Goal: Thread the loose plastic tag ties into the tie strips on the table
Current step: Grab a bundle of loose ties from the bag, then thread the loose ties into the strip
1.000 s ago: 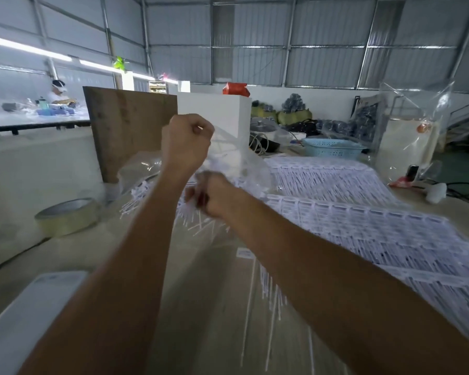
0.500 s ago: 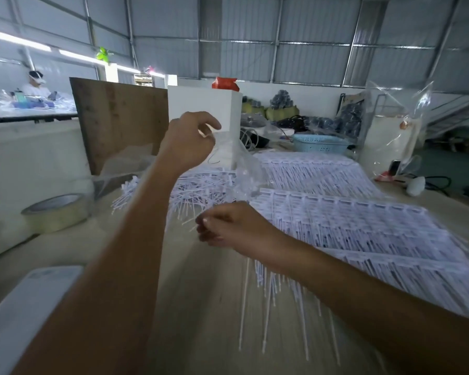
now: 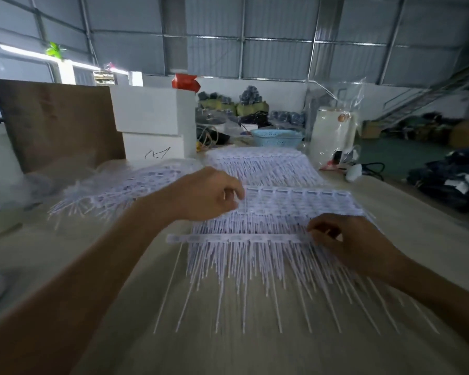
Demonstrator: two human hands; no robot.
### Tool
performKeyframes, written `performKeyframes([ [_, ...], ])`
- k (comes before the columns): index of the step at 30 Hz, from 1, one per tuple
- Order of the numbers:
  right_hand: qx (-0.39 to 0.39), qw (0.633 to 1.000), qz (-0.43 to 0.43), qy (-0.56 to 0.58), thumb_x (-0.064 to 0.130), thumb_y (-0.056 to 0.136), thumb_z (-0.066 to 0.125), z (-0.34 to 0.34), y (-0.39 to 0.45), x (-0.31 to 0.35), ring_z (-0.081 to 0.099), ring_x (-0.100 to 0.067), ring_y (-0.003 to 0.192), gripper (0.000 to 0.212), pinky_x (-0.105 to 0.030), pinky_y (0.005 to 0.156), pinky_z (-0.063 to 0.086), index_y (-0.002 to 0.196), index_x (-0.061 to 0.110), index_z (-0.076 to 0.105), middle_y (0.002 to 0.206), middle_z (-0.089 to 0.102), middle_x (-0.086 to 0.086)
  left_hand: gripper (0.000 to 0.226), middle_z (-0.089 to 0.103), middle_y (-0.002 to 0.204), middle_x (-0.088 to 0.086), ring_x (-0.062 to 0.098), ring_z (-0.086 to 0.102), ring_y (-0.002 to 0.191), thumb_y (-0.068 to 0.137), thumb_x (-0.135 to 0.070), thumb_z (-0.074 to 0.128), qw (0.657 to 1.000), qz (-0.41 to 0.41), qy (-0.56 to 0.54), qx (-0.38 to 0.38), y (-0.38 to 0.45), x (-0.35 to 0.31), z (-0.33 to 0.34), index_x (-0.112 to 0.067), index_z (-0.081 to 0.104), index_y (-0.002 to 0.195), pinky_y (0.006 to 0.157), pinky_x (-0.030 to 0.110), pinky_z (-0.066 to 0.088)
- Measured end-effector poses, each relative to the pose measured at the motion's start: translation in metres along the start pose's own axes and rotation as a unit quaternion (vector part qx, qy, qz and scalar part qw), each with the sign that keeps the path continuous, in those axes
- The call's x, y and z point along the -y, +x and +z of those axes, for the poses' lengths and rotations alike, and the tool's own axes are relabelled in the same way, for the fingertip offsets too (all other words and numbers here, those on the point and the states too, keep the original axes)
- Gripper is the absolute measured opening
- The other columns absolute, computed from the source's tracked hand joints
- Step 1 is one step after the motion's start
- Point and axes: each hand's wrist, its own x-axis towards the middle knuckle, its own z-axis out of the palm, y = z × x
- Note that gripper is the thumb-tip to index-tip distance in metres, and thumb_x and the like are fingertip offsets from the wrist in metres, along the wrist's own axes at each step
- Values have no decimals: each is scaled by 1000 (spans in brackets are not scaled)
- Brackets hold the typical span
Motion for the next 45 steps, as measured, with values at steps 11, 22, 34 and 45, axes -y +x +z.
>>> performKeyframes([
  [11,66,998,15,4,38,90,71,-25,-12,-70,59,1,90,23,-2,72,36,109,25,72,105,66,9,15,71,95,-12,5,62,87,90,-31,73,998,-34,-5,-51,-45,18,62,-22,78,101,80,16,44],
  [22,-6,995,-81,-66,21,88,75,-29,-8,-69,60,-22,98,13,-36,87,42,98,14,74,102,69,-2,17,67,84,-6,6,63,79,84,-8,76,984,-46,-83,-149,-45,4,50,-23,70,86,68,10,44],
  [34,123,909,7,399,29,83,75,-71,-24,-60,61,-18,80,26,-27,71,56,101,10,76,94,60,-22,7,65,81,2,20,61,72,90,-13,71,978,-66,-8,-199,-48,-9,23,-16,76,88,71,36,48],
  [45,119,819,96,553,8,95,59,-28,-29,-22,54,-14,61,23,-25,48,45,115,5,69,82,61,-9,26,63,107,-12,7,62,87,94,-50,60,973,-78,11,-216,-49,-18,35,-36,66,114,77,28,47],
])
